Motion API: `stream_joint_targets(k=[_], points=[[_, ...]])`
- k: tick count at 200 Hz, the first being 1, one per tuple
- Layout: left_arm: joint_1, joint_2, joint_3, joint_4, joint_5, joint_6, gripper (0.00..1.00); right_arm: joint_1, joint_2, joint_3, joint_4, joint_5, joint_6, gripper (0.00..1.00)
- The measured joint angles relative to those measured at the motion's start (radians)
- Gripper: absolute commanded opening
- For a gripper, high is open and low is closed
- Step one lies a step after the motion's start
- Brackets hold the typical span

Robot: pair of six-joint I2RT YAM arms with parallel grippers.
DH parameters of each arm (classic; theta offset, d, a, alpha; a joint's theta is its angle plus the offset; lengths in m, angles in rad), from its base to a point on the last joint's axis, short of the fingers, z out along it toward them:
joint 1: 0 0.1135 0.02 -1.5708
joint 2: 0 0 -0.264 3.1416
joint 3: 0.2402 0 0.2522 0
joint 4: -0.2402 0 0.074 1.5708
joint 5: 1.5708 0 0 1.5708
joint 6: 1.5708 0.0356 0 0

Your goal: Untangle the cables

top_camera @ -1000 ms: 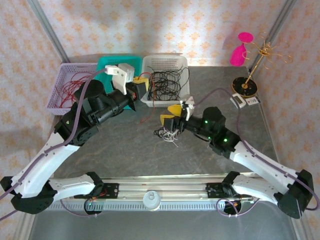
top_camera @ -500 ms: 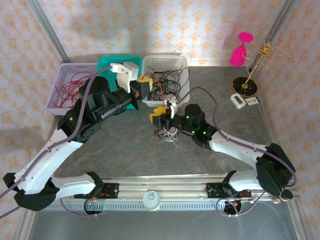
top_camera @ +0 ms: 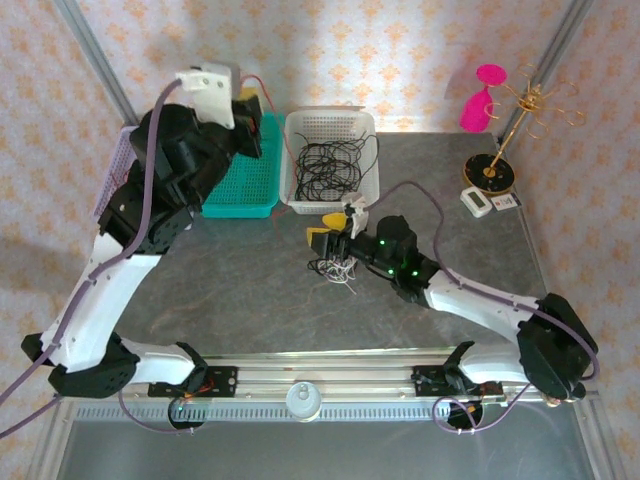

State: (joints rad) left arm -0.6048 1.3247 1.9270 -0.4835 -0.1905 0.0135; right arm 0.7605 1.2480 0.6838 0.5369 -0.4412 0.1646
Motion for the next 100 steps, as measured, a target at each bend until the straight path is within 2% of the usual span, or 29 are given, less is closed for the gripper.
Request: stream_joint_targets(k=[37, 73, 100], points=[[0.113, 0.111, 0.174, 0.037, -0.130, 0.086, 0.00, 0.024, -0.039, -0.032, 0.011, -0.036, 0.045, 0.67], [0.297, 0.212, 0.300, 0.074, -0.140, 0.098, 0.00, 0.054, -0.039, -0.051, 0.032, -0.082, 0.093, 0.65], [0.400, 0.271, 0.357, 0.115, -0.157, 0.121, 0.00, 0.064, -0.039, -0.052, 0.032, -0.098, 0.117, 0.65]])
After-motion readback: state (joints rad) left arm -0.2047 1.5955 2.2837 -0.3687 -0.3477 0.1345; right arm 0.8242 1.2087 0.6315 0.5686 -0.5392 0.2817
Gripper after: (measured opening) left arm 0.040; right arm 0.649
